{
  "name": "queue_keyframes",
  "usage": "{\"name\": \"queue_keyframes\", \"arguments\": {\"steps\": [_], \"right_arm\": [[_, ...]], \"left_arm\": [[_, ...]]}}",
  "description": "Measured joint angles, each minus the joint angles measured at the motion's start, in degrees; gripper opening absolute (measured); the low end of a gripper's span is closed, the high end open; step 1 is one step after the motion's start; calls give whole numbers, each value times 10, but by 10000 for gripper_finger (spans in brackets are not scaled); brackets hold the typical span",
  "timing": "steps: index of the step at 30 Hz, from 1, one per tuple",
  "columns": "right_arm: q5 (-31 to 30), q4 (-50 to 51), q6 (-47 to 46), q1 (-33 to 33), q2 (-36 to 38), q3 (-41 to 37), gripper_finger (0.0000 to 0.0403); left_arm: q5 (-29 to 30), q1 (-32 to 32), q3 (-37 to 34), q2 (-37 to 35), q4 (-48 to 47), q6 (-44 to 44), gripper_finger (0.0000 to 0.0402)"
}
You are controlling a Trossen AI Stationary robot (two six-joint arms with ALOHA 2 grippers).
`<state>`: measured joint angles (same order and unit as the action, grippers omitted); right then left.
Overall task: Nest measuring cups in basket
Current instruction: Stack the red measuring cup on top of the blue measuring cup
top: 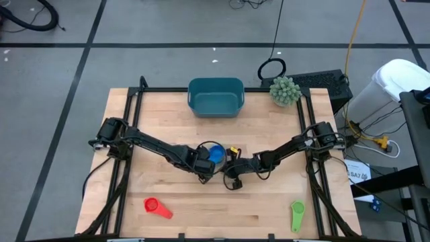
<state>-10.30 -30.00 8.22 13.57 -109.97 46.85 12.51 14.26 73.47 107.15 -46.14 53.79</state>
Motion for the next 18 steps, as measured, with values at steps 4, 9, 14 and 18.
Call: {"name": "queue_keyframes", "arguments": {"steps": [4, 9, 14, 18], "right_arm": [[-2, 13, 0, 8, 8, -4, 0], [-2, 75, -6, 25, 59, -6, 0], [-35, 188, -15, 52, 171, -5, 0], [-100, 303, -33, 76, 276, -5, 0]], "left_arm": [[0, 3, 2, -8, -49, 3, 1], [-4, 21, 15, -59, -79, 28, 1], [4, 75, 17, -128, -82, 116, 1], [6, 139, 17, -143, -112, 232, 1]]}}
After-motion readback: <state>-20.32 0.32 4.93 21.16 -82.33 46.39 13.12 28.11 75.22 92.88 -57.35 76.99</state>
